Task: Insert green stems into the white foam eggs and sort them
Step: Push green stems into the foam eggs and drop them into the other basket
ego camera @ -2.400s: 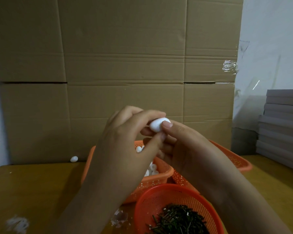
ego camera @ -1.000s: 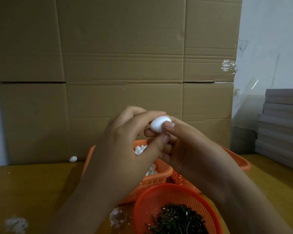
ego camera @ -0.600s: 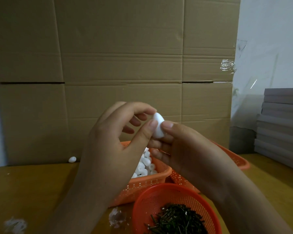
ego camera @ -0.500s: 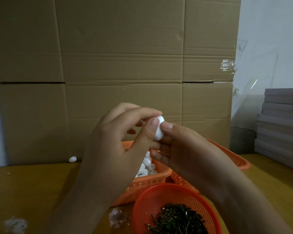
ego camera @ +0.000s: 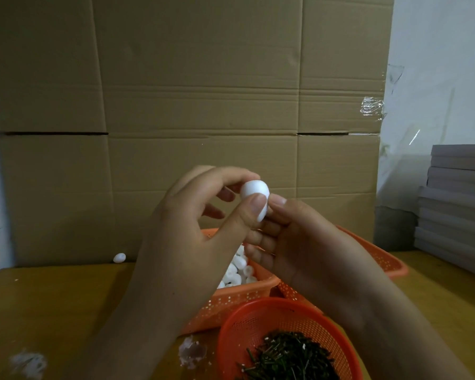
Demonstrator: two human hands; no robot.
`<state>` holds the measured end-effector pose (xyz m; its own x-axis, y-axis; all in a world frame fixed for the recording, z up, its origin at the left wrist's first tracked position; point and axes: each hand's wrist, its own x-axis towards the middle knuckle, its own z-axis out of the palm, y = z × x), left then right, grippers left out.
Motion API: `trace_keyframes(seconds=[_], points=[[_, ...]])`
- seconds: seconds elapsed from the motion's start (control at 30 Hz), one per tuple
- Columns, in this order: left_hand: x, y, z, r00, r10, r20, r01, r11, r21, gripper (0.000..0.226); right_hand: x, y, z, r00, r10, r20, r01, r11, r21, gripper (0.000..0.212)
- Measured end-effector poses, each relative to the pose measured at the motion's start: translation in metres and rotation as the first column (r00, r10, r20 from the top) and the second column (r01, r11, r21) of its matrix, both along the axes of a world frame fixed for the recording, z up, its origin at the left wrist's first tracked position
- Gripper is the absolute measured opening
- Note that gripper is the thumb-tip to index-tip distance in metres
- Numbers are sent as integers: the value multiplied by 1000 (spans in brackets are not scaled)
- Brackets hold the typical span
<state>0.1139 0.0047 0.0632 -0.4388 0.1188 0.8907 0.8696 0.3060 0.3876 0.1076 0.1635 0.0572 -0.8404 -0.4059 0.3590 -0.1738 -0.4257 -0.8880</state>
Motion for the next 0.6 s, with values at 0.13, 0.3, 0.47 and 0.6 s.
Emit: trace_keyframes(seconds=[0.13,0.3,0.47,0.6], points=[[-1,2,-1,999,40,29,-37,995,-95,38,-1,-2,-2,999,6,-42,-4,999,45,30],[-4,-2,-3,998,16,55,-13,998,-65,32,0,9,-1,988,-31,-151,62,976,210,27],[-4,-6,0,974,-178,142,162,980,119,23,-9,24,-18,889,24,-458,424,336,841,13],[-1,-8,5,924,-322,207,278,937,213,20,-27,12,-51,947,64,-314,320,-141,937,27]])
